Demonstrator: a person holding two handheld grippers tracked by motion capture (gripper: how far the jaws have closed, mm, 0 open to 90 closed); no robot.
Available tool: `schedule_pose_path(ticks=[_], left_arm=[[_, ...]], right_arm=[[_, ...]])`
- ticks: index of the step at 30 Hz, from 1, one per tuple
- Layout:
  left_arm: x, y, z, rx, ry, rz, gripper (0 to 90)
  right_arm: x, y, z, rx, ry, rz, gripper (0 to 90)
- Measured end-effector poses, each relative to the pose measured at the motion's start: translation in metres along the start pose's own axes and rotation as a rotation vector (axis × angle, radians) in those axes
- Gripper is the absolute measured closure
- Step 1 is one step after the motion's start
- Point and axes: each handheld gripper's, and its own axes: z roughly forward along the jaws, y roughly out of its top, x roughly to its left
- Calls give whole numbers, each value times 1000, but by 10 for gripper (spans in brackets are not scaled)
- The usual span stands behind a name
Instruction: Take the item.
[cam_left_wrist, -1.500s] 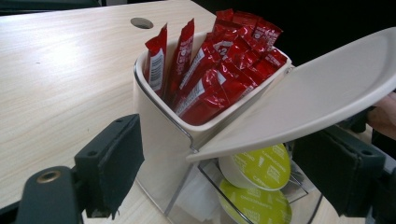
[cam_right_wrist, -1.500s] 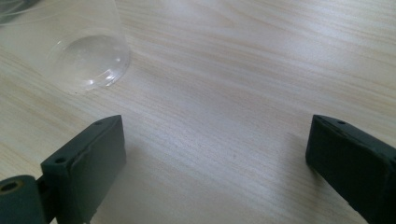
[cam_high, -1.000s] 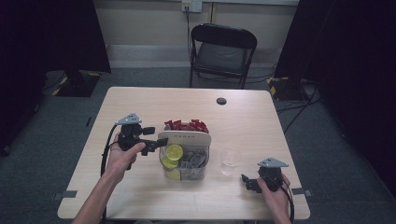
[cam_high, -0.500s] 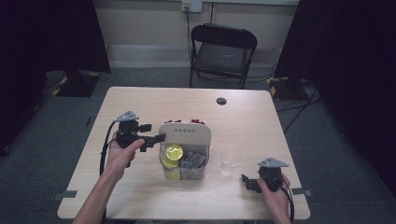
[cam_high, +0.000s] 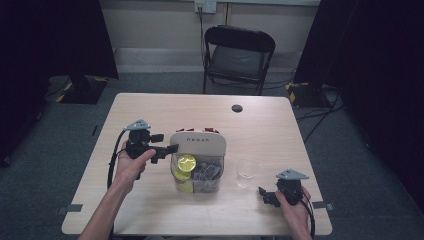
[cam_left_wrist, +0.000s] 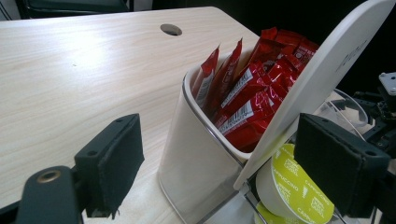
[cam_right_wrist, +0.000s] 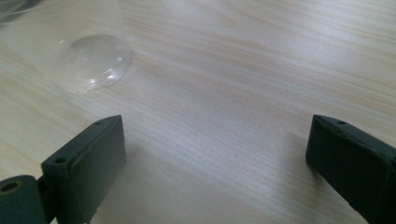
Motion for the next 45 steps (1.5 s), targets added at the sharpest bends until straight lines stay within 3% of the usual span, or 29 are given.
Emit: schedule_pose_path(ticks=[2,4,9,12,16,29,45], left_arm=[[-1,0,0,6,4,4,155],[-2,0,1,11,7,10,157],[-2,0,2,17,7,17,156],[-2,0,1,22,14,23,156],[-2,0,1,17,15,19,156],[0,-1,2,24,5,13,154],[-1,-3,4,41,12,10,155]], right_arm=[[2,0,-1,2,22,-21,61],[3,1,-3,-2,43,-44,155],[6,3,-7,-20,78,-83,147],[8,5,-12,-34,101,-79,147],[11,7,-18,-50,167,-82,163],[22,22,-46,-116,242,-77,198],[42,44,-69,-171,331,-130,195]])
